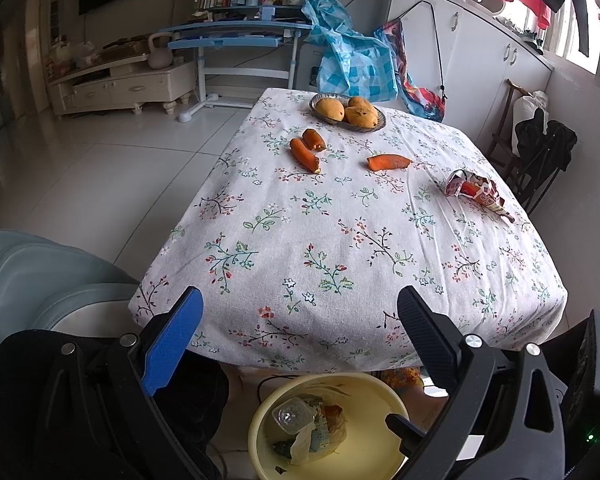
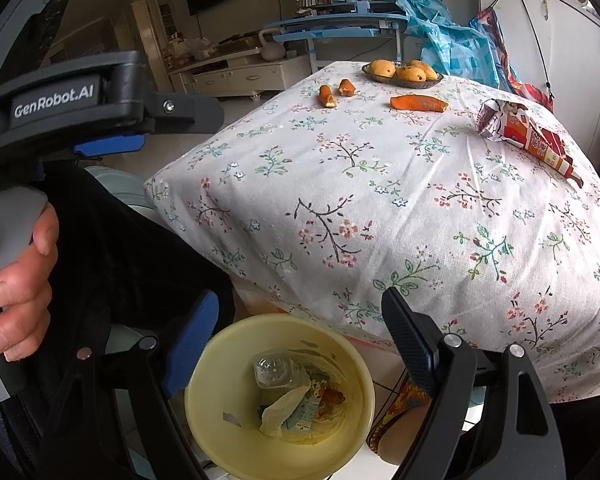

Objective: Collect trash

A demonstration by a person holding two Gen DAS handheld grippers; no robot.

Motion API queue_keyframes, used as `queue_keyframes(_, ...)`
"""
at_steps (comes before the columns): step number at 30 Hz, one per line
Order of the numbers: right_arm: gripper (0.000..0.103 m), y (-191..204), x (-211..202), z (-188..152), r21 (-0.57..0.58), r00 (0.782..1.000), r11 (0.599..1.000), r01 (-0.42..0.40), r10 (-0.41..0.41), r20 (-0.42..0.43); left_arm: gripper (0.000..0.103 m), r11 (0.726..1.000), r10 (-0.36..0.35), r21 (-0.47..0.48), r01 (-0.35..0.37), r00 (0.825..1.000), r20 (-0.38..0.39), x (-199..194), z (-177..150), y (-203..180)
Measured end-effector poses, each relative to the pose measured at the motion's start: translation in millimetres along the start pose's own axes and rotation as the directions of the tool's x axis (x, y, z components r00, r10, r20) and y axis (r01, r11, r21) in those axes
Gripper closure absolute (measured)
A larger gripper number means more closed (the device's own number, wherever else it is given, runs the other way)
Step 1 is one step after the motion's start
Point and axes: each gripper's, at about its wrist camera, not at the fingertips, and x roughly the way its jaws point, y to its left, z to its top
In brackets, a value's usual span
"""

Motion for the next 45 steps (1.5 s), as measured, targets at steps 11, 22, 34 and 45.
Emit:
queue_keyframes(11,0.023,0.7,-0.3,-0.8,-0.003,1.0,1.0,-0.001,0.001,0.001,0.009,1.0,0.0,0.001,0.0,1.0,0.0,0.2,0.3,0.2)
queue_keyframes(22,0.023,2.1,-0.7,0.4,-0.004,1.0,1.0,0.0,0.0,0.004,0.009,1.0,0.0,0.0,0.0,1.0,0.0,0.3,0.4,-0.1)
queue_keyframes(34,0.023,4.0,-0.2,1.5,-0.008,1.0,1.0,-0.001,0.001,0.0,0.009,1.0,0.0,0.001,0.0,1.0,-0.001,0.5,0.7,-0.2)
queue_keyframes(45,0.023,4.6,-0.1,1.9,-0.008,1.0,1.0,-0.001,0.001,0.001,0.009,1.0,0.0,0.0,0.0,1.0,-0.001,0.5,0.9,0.0)
